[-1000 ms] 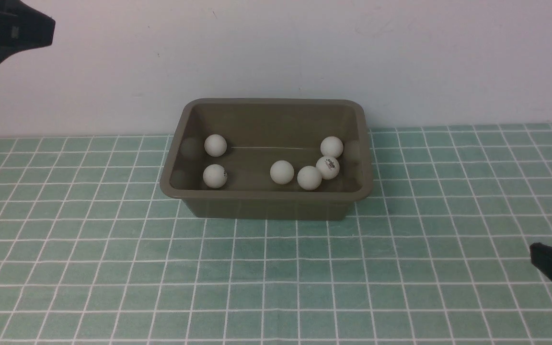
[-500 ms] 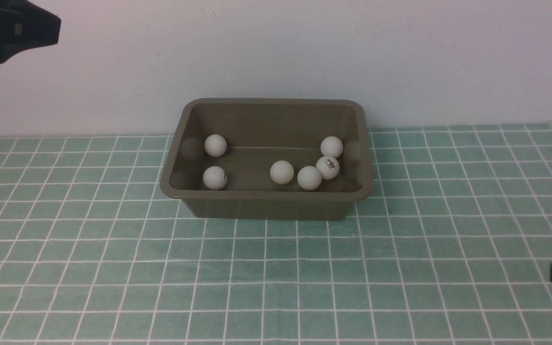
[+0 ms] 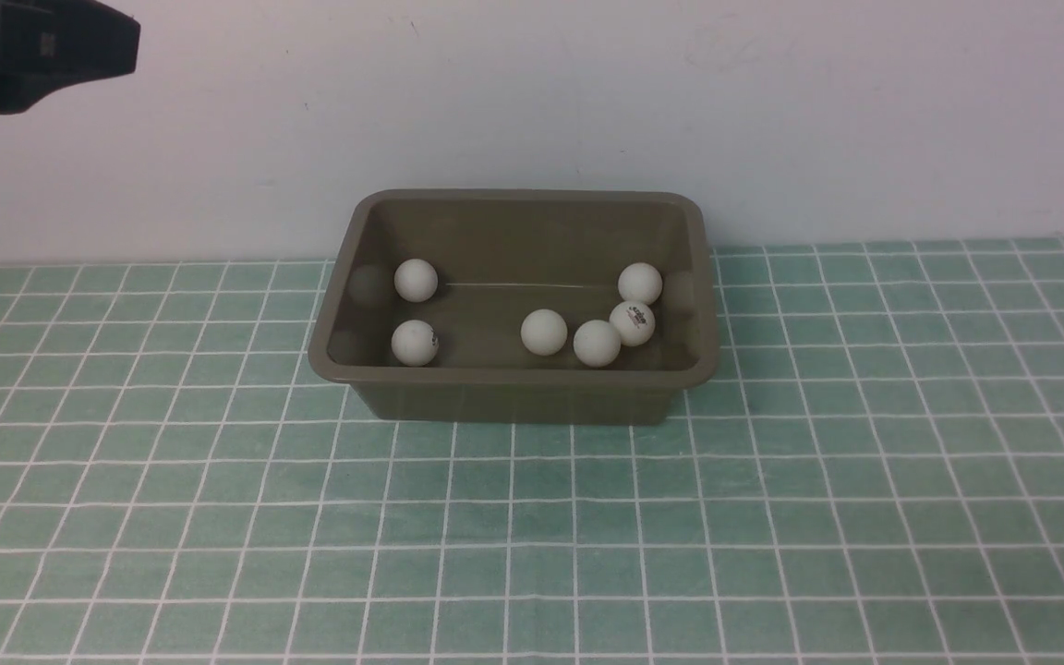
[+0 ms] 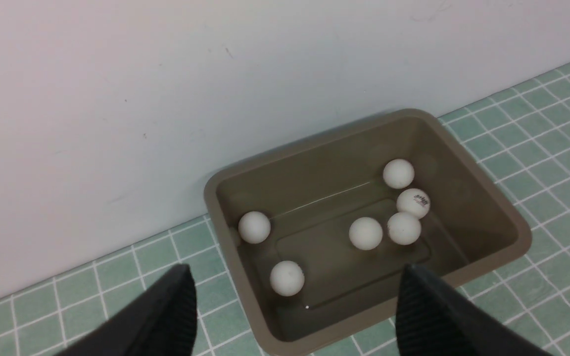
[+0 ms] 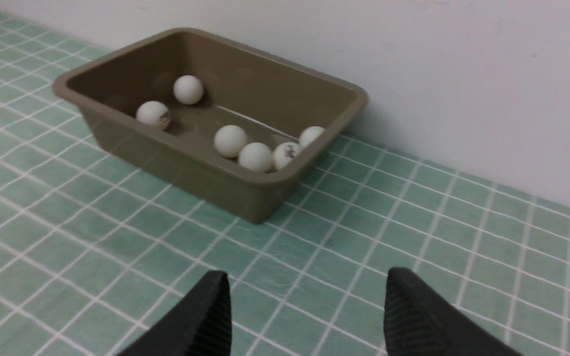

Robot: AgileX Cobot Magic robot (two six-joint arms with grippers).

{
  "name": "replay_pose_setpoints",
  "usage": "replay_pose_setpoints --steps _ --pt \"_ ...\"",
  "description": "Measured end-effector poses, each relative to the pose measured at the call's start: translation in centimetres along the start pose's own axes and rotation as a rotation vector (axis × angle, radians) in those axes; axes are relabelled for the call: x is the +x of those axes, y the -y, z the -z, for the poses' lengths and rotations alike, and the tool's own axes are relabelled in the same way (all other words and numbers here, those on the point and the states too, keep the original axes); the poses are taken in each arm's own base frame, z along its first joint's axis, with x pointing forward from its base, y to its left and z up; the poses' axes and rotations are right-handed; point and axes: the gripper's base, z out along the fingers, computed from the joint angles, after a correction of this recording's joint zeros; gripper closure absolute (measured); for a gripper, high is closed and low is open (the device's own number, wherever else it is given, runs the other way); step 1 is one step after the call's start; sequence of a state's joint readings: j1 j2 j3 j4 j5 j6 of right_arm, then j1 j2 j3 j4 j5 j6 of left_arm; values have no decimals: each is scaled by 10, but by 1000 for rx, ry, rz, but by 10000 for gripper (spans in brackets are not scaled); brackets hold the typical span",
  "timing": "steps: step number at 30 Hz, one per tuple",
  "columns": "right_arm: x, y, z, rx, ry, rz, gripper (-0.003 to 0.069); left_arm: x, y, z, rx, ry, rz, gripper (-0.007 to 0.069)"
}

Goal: Put the table tennis balls in the box on the green coffee tablecloth.

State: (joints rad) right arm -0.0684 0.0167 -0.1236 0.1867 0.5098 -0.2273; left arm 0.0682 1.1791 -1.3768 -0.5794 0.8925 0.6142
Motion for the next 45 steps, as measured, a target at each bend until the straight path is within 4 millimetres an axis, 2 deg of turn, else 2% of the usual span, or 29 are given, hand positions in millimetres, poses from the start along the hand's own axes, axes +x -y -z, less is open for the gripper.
replay_pose_setpoints --steps 21,32,36,45 --pt "28 -1 -8 7 -55 18 270 0 4 0 49 1 7 136" --pt "30 0 -9 10 -55 24 270 0 5 0 56 5 -1 136" --pt "37 0 -12 13 -62 25 270 0 5 0 56 4 -1 136" --pt "36 0 -12 22 -32 29 270 0 6 0 61 3 2 136"
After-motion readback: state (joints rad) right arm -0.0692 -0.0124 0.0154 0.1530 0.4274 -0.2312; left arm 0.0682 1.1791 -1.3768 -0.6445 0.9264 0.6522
